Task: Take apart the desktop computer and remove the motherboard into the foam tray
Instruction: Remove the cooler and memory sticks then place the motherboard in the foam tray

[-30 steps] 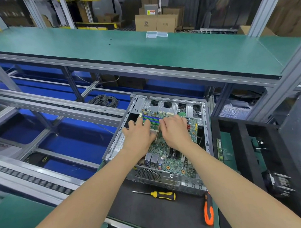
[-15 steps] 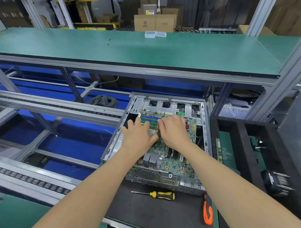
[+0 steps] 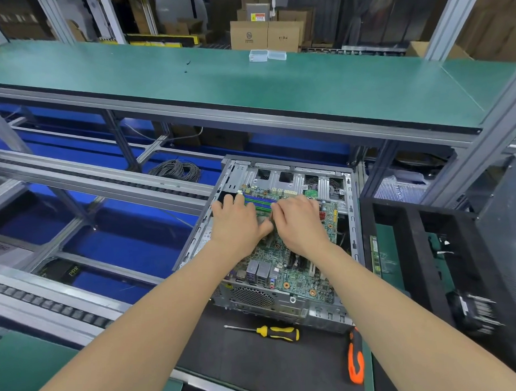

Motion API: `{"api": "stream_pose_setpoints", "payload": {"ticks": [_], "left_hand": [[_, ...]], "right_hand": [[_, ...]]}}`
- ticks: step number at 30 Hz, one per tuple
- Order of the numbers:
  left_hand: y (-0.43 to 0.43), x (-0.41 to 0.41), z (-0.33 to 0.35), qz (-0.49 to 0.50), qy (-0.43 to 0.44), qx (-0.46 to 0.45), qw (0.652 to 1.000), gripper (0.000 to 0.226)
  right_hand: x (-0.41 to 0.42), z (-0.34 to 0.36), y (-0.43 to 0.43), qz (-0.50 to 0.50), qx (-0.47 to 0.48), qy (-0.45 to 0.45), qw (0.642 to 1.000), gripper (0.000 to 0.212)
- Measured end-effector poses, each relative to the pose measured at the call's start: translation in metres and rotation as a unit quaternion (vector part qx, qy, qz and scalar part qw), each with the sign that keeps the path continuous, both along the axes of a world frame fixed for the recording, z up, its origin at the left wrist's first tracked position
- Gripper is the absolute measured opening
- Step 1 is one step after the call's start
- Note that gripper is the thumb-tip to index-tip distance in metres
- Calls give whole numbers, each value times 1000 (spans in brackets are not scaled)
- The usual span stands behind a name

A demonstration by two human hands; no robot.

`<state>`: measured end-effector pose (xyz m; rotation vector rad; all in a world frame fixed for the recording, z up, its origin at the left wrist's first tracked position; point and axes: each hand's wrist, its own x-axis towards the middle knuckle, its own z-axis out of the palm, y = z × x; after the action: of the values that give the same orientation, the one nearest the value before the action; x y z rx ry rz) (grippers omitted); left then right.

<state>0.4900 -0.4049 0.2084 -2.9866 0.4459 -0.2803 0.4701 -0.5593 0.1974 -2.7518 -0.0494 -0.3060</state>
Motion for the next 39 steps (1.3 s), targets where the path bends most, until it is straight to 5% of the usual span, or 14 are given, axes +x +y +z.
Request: {"api": "stream_pose_setpoints", "payload": {"ticks": [2, 5, 8, 11, 15, 19, 25, 39], "left_hand": [[0, 4, 8, 0, 32, -44, 999, 59], [9, 14, 20, -6, 124, -251, 960, 46], [16, 20, 32, 37, 267, -492, 828, 51], [20, 27, 34, 68, 372, -627, 681, 51], [24, 33, 31, 28, 435, -675, 595, 45], [22, 31, 32, 19, 447, -677, 583, 44], [18, 20, 28, 24, 443, -649, 618, 52], [19, 25, 21, 31, 444, -664, 601, 49]], "right_hand": [[-1, 0, -1, 5, 6, -1, 1000, 44], [-3, 1, -2, 17, 17, -3, 1000, 43], [-6, 4, -2, 28, 47, -13, 998, 41], [-12, 5, -4, 60, 73, 13, 995, 28], [-21, 4, -5, 98, 8, 40, 994, 23], [-28, 12, 1, 66, 28, 49, 996, 33], [-32, 15, 12, 2, -16, 97, 995, 66], [-26, 16, 13, 12, -13, 113, 993, 51]]}}
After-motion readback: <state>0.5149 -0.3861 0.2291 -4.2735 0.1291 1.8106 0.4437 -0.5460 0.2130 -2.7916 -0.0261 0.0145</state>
